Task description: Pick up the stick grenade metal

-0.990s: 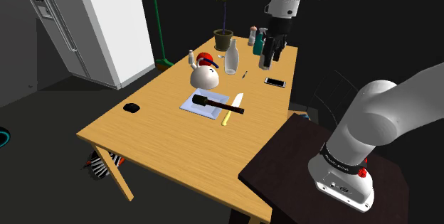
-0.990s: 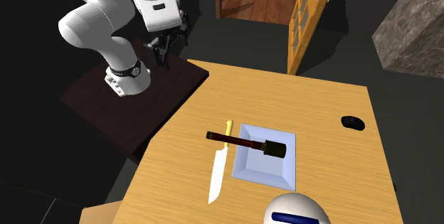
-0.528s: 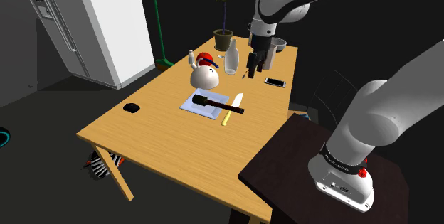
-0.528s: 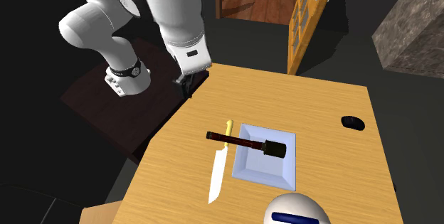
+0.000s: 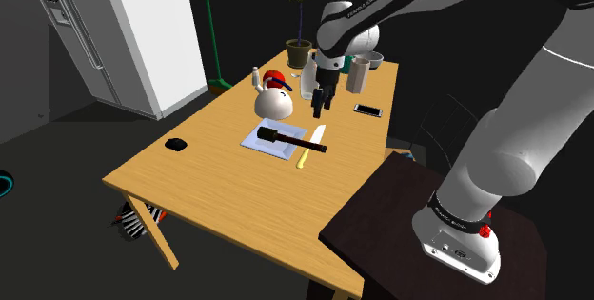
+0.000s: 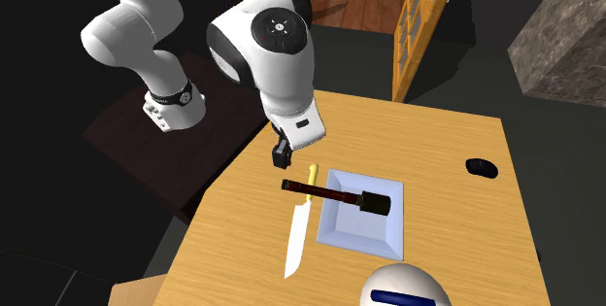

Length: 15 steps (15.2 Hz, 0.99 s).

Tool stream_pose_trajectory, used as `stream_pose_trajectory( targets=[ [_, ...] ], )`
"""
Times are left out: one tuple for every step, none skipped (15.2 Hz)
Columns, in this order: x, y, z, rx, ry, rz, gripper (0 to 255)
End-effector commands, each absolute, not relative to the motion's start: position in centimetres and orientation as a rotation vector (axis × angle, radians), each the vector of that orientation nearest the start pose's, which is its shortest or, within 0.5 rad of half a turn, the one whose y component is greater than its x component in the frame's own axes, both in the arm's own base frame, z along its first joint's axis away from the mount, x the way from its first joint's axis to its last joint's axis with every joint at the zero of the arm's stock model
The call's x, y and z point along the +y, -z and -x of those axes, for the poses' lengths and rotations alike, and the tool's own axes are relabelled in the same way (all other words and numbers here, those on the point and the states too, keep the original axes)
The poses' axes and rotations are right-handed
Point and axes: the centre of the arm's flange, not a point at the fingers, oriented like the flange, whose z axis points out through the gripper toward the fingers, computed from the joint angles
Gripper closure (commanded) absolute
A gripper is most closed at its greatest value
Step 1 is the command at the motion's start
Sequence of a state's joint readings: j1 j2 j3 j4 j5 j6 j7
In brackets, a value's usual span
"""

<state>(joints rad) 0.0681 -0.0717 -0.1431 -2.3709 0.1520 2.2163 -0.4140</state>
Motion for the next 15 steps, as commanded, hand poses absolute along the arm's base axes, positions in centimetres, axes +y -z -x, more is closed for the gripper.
stream_pose_trajectory(
  targets=[
    [-3.0,-32.2,-49.6,-0.390,-0.075,2.968,0],
    [-2.9,-31.2,-50.4,-0.402,-0.074,2.964,0],
    [-2.8,-30.1,-51.3,-0.415,-0.073,2.961,0],
    [-2.7,-29.1,-52.1,-0.427,-0.072,2.957,0],
    [-2.6,-28.1,-52.9,-0.440,-0.071,2.953,0],
    [-2.5,-27.0,-53.7,-0.452,-0.071,2.949,0],
    [-2.3,-26.0,-54.6,-0.464,-0.070,2.945,0],
    [-2.2,-25.0,-55.4,-0.477,-0.069,2.942,0],
    [-2.0,-24.0,-56.2,-0.489,-0.068,2.938,0],
    [-1.9,-22.9,-57.0,-0.501,-0.067,2.934,0],
    [-1.7,-21.9,-57.9,-0.514,-0.067,2.930,0],
    [-1.5,-20.9,-58.7,-0.526,-0.066,2.925,0],
    [-1.5,-20.6,-58.9,-0.530,-0.066,2.924,0],
    [-1.5,-20.0,-58.9,-0.530,-0.066,2.924,0],
    [-1.5,-19.5,-58.9,-0.530,-0.066,2.924,0]
  ],
)
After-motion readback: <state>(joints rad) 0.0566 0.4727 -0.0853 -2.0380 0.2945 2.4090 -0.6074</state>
